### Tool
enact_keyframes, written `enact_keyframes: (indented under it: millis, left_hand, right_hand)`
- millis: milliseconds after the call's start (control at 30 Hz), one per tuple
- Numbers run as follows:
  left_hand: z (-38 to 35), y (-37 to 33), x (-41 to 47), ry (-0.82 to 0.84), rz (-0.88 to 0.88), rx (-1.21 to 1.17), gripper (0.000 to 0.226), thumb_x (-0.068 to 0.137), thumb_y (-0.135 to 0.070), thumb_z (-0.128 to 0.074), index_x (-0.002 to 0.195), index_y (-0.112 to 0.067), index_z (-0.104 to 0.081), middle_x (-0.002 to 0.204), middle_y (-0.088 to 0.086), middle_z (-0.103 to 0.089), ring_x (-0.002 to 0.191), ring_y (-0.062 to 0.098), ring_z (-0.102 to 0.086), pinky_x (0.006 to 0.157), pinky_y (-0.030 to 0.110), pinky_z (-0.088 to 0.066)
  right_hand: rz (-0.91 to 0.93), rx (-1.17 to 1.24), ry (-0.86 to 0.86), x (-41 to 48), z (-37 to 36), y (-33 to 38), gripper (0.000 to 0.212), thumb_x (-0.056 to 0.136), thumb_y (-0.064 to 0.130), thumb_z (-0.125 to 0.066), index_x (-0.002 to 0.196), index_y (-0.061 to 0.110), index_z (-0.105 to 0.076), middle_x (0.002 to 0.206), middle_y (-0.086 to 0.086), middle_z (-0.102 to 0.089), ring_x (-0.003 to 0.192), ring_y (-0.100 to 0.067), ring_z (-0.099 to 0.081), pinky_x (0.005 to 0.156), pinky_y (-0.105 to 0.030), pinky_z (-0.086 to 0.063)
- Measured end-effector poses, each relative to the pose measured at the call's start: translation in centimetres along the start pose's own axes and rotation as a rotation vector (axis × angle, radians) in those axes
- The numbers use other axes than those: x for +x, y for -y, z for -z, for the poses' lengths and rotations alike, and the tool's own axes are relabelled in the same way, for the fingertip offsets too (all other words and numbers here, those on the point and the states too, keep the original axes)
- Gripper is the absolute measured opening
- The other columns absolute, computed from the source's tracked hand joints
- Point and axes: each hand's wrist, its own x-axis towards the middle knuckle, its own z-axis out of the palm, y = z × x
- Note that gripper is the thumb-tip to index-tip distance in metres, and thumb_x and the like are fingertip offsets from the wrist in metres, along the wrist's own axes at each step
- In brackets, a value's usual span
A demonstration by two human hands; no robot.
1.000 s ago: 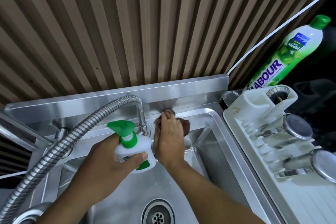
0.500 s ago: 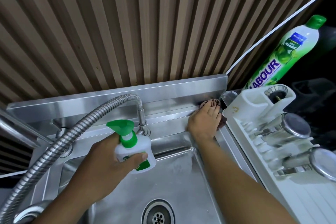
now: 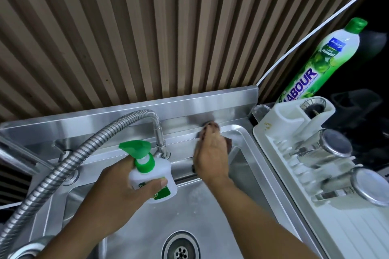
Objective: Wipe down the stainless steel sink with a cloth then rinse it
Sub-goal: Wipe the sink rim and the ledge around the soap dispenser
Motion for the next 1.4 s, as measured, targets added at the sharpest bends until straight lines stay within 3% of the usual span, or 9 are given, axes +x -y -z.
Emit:
enact_keyframes:
  millis: [300, 533, 700, 800, 933, 1033, 1167, 1300, 1400]
  left_hand:
    - [0.0, 0.0, 0.2, 0.001, -0.007, 0.027, 0.033, 0.071, -0.039, -0.087, 0.098, -0.042, -0.068, 0.089, -0.024, -0.074, 0.084, 0.003, -0.070, 0.082, 0.040, -0.058]
    - [-0.2, 0.2, 0.2, 0.015, -0.001, 0.013, 0.036, 0.070, -0.040, -0.087, 0.100, -0.045, -0.067, 0.091, -0.024, -0.074, 0.084, 0.004, -0.070, 0.082, 0.039, -0.057]
    - [0.0, 0.1, 0.0, 0.013, -0.009, -0.006, 0.041, 0.070, -0.035, -0.088, 0.100, -0.051, -0.065, 0.090, -0.019, -0.075, 0.081, 0.007, -0.071, 0.078, 0.044, -0.060]
    - [0.0, 0.3, -0.1, 0.012, -0.019, -0.011, 0.040, 0.070, -0.035, -0.088, 0.100, -0.049, -0.066, 0.089, -0.018, -0.075, 0.081, 0.009, -0.072, 0.078, 0.044, -0.060]
    - [0.3, 0.6, 0.0, 0.020, -0.021, -0.029, 0.037, 0.071, -0.037, -0.088, 0.100, -0.047, -0.067, 0.090, -0.015, -0.076, 0.084, 0.011, -0.073, 0.078, 0.047, -0.060]
    - [0.5, 0.8, 0.1, 0.013, -0.017, -0.044, 0.037, 0.071, -0.040, -0.089, 0.100, -0.046, -0.066, 0.092, -0.014, -0.076, 0.085, 0.014, -0.073, 0.079, 0.049, -0.061]
    - [0.5, 1.1, 0.1, 0.008, -0.037, -0.032, 0.040, 0.067, -0.048, -0.086, 0.102, -0.045, -0.066, 0.092, -0.016, -0.075, 0.085, 0.013, -0.072, 0.078, 0.047, -0.061]
    - [0.4, 1.3, 0.1, 0.016, -0.045, -0.027, 0.038, 0.071, -0.040, -0.088, 0.101, -0.048, -0.066, 0.091, -0.017, -0.075, 0.085, 0.011, -0.072, 0.078, 0.046, -0.061]
    - [0.3, 1.4, 0.3, 0.022, -0.045, -0.013, 0.037, 0.073, -0.037, -0.088, 0.100, -0.049, -0.065, 0.090, -0.018, -0.075, 0.083, 0.010, -0.072, 0.077, 0.046, -0.061]
  right_hand:
    - [-0.548, -0.019, -0.048, 6.9, 1.1, -3.7, 0.037, 0.092, 0.025, -0.048, 0.123, 0.005, -0.040, 0.141, -0.032, -0.045, 0.141, -0.044, -0.030, 0.119, -0.051, -0.016]
    - [-0.154, -0.003, -0.102, 0.2, -1.4, 2.4, 0.029, 0.099, 0.027, -0.038, 0.117, 0.012, -0.055, 0.111, -0.013, -0.063, 0.112, -0.034, -0.054, 0.100, -0.049, -0.041]
    - [0.211, 0.205, -0.055, -3.5, -1.8, 2.7, 0.029, 0.098, 0.015, -0.051, 0.125, 0.016, -0.058, 0.129, -0.004, -0.059, 0.118, -0.021, -0.052, 0.104, -0.045, -0.040]
    - [-0.162, 0.267, -0.165, -4.0, -2.3, 3.6, 0.041, 0.105, 0.022, -0.039, 0.144, 0.010, -0.044, 0.150, -0.012, -0.040, 0.140, -0.030, -0.036, 0.118, -0.048, -0.027]
    - [-0.757, 0.892, -0.289, -2.1, -1.2, 6.7, 0.072, 0.107, 0.037, -0.037, 0.160, 0.020, 0.008, 0.168, -0.009, 0.004, 0.150, -0.024, -0.015, 0.112, -0.006, -0.011]
    - [-0.982, 1.148, -0.383, -0.5, -0.4, 8.0, 0.072, 0.107, 0.044, -0.034, 0.157, 0.034, 0.017, 0.168, -0.004, 0.003, 0.150, -0.028, -0.023, 0.117, -0.031, -0.026]
    - [-1.364, 1.449, -0.501, 0.2, -2.6, 5.1, 0.055, 0.102, 0.051, -0.037, 0.152, 0.030, -0.030, 0.145, -0.002, -0.048, 0.117, -0.027, -0.055, 0.104, -0.040, -0.044]
    - [-1.507, 1.797, -0.163, -1.7, -3.8, 4.2, 0.063, 0.099, 0.061, -0.025, 0.117, 0.016, -0.066, 0.121, -0.015, -0.068, 0.108, -0.034, -0.063, 0.102, -0.047, -0.046]
    - [-1.433, 1.998, 0.044, -1.8, -2.1, 4.3, 0.087, 0.092, 0.073, -0.022, 0.133, 0.008, -0.063, 0.130, -0.026, -0.063, 0.121, -0.046, -0.058, 0.109, -0.061, -0.038]
